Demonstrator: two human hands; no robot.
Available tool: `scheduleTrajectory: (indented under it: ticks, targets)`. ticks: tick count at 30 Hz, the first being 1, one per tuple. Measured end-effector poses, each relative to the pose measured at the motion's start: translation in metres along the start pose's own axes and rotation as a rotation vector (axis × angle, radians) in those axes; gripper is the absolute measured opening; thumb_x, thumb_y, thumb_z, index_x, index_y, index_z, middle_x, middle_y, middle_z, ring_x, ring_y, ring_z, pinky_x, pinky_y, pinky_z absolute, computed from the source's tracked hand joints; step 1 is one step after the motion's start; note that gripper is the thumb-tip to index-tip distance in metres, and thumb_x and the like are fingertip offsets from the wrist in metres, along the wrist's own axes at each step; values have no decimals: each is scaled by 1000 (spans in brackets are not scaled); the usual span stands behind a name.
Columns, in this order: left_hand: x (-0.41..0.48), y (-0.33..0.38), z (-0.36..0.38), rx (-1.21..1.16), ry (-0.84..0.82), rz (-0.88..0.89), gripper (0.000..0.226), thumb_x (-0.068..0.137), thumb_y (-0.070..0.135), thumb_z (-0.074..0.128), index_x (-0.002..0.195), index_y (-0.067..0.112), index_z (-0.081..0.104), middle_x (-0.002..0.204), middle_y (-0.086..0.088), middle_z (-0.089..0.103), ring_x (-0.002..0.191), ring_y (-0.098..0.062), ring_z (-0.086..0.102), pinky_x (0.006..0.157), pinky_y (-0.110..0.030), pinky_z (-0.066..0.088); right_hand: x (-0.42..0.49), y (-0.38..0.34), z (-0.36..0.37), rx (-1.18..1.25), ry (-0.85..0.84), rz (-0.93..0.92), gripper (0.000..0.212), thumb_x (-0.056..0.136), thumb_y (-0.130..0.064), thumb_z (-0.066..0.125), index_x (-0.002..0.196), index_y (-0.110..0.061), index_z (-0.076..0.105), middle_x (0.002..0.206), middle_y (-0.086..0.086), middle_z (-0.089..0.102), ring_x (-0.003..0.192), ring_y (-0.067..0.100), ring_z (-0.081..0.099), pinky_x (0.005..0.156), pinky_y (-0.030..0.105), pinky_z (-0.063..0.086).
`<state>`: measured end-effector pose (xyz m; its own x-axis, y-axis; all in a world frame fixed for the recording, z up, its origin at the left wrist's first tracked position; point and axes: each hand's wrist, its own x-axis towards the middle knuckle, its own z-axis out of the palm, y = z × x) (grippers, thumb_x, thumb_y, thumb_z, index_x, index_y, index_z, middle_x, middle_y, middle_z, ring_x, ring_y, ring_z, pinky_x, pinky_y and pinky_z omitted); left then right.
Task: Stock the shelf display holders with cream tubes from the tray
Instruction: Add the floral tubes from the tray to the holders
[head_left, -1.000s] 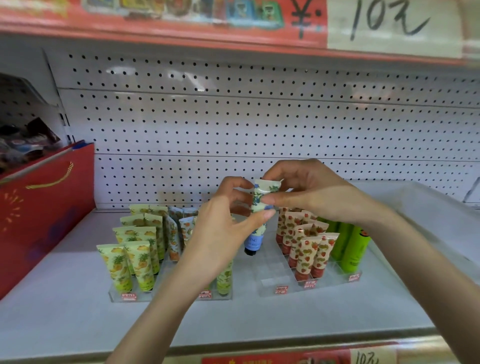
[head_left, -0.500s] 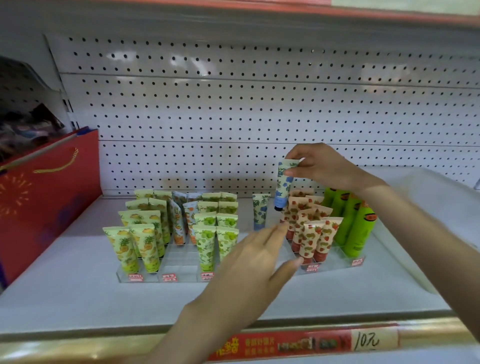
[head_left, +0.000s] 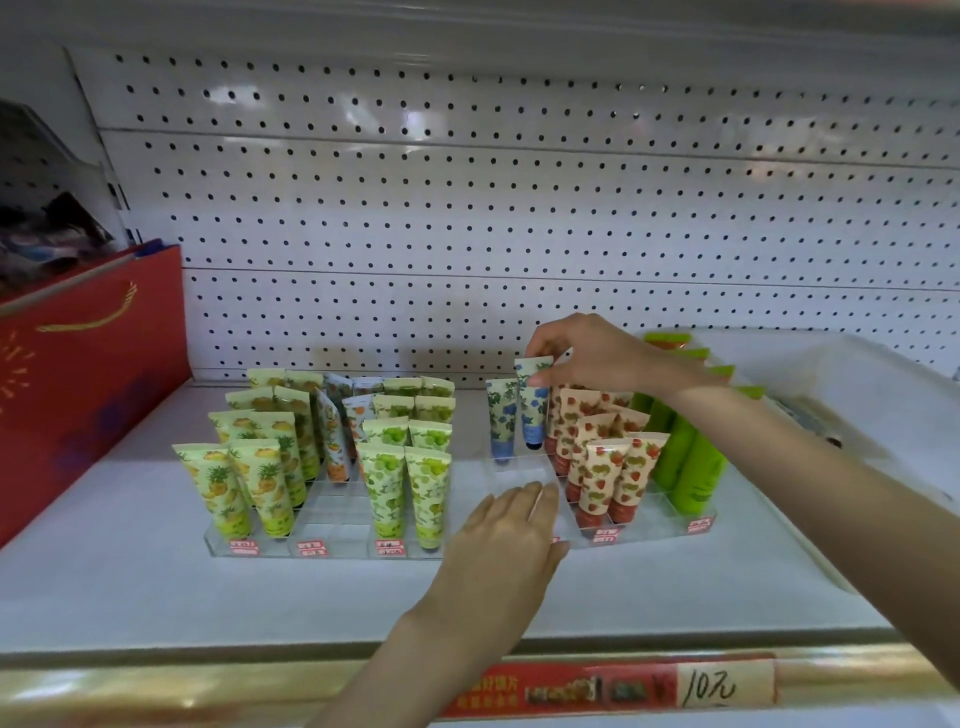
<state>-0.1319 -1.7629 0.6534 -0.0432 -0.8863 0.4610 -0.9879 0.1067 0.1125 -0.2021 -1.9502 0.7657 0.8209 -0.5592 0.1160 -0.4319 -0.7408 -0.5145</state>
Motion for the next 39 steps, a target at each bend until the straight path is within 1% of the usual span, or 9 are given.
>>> scheduleTrajectory:
  ticks: [3,4,12,17,22,32,35,37,39]
  targets:
    - [4,0,3,7,-33,-50,50,82,43,35,107,17,70,100,6,71,88,-6,68,75,-23,55,5,5,3,-62,-20,8,13,80,-20,73,89,-21,63,94,-4,64,92,10,60,81,19,46]
    - [5,0,2,-3,-43,-70,54,81,43,31,108,17,70,100,6,71,89,-7,68,75,-23,56,5,7,4,-76,-31,8,14,80,-20,73,89,-21,63,95,-3,65,94,12,60,84,25,47]
    - [8,0,-4,-18,-121,-94,57,82,50,29,108,19,70,101,10,70,89,-5,67,74,-21,56,11,8,7,-146,-92,50,17,77,-23,76,88,-22,63,88,-8,63,88,10,60,87,34,50]
    - [7,-3,-6,-23,-201,-117,58,83,53,29,106,20,70,100,9,71,88,-7,68,74,-24,56,11,6,9,-171,-115,83,17,79,-22,74,91,-20,62,99,-2,63,100,16,60,92,36,49]
    - [6,1,-18,-4,-217,-136,76,95,54,2,106,23,71,104,9,70,91,-7,67,75,-24,54,10,3,9,-194,-118,92,17,81,-23,71,94,-21,60,101,-3,59,103,14,56,92,33,46]
    - [-2,-1,-55,42,-185,-56,72,93,60,10,117,18,64,112,3,67,101,-17,64,84,-37,55,8,0,12,-215,-99,111,21,84,-21,68,102,-13,63,104,-1,60,102,15,56,90,29,44]
    - [-6,-9,-67,49,-202,-19,64,89,60,26,116,17,64,112,2,67,99,-19,65,82,-39,55,6,-3,8,-210,-63,129,13,86,-22,66,97,-17,62,98,-4,58,100,15,57,83,24,44]
    - [-7,-14,-77,67,-203,-24,64,86,60,28,118,17,63,112,2,66,100,-19,64,83,-38,54,2,-9,0,-219,-18,123,8,89,-24,62,95,-19,61,97,-6,58,100,14,58,77,20,40]
    - [-8,-17,-90,67,-254,-29,70,86,61,18,134,19,47,132,2,54,120,-19,52,99,-40,42,-6,-19,-11,-229,34,118,11,91,-25,59,97,-16,62,99,-5,58,101,13,56,75,19,38]
